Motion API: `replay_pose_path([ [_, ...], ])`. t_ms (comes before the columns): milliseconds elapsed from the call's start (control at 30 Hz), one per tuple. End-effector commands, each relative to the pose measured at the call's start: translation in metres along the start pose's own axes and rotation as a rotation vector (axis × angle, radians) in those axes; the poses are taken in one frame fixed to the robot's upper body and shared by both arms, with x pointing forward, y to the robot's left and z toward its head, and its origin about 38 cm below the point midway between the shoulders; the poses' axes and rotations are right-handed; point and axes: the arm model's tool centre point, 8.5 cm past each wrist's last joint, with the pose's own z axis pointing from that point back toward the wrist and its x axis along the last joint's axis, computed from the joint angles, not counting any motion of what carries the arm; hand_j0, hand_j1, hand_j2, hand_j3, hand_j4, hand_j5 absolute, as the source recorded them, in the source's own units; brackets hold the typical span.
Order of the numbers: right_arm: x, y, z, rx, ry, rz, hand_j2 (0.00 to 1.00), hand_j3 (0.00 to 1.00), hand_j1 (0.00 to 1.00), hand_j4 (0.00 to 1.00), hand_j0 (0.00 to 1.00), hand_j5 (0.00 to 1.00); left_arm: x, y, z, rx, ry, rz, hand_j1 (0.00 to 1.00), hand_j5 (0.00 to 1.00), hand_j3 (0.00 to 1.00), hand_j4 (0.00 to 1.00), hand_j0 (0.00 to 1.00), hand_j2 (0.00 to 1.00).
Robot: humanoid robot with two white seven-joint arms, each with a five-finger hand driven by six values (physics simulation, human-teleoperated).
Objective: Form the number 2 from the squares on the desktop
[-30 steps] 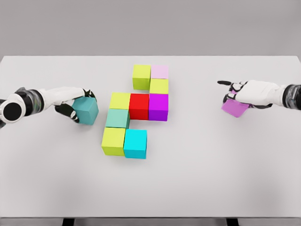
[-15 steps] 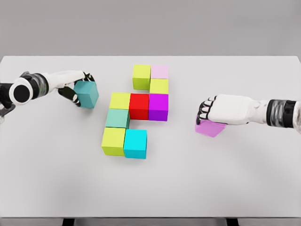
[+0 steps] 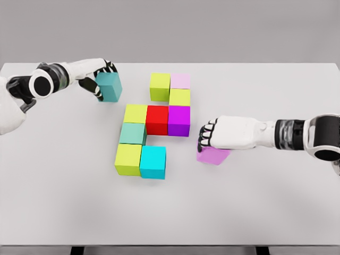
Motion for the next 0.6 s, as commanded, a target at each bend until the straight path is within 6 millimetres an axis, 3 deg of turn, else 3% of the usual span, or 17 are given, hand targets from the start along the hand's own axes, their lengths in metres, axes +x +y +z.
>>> replay_pose_path([
  [0,0.004,-0.001,-0.006,-0.011,-0.017,-0.007,0.62,0.62,0.62,0.62,0.62,0.62,0.006,0.0,-0.018,0.016,0.02,0.004,0.56,0.56,0.56,0.56,0.56,0.56],
  [67,0.006,-0.01,-0.013,-0.03,-0.034,0.008,0.62,0.62,0.62,0.62,0.62,0.62,0.009,0.008,-0.021,0.051,0.022,0.0,0.56,0.56,0.56,0.56,0.56,0.56],
  [267,0.01,-0.012,-0.016,-0.038,-0.059,-0.007,0.64,0.64,0.64,0.64,0.64,0.64,0.038,0.002,-0.035,0.081,-0.024,-0.021,0.56,0.56,0.56,0.56,0.56,0.56],
  [567,0.03,-0.016,-0.042,-0.028,-0.166,-0.003,0.64,0.64,0.64,0.64,0.64,0.64,0.032,0.005,-0.04,0.111,0.011,-0.037,0.56,0.56,0.56,0.56,0.56,0.56],
])
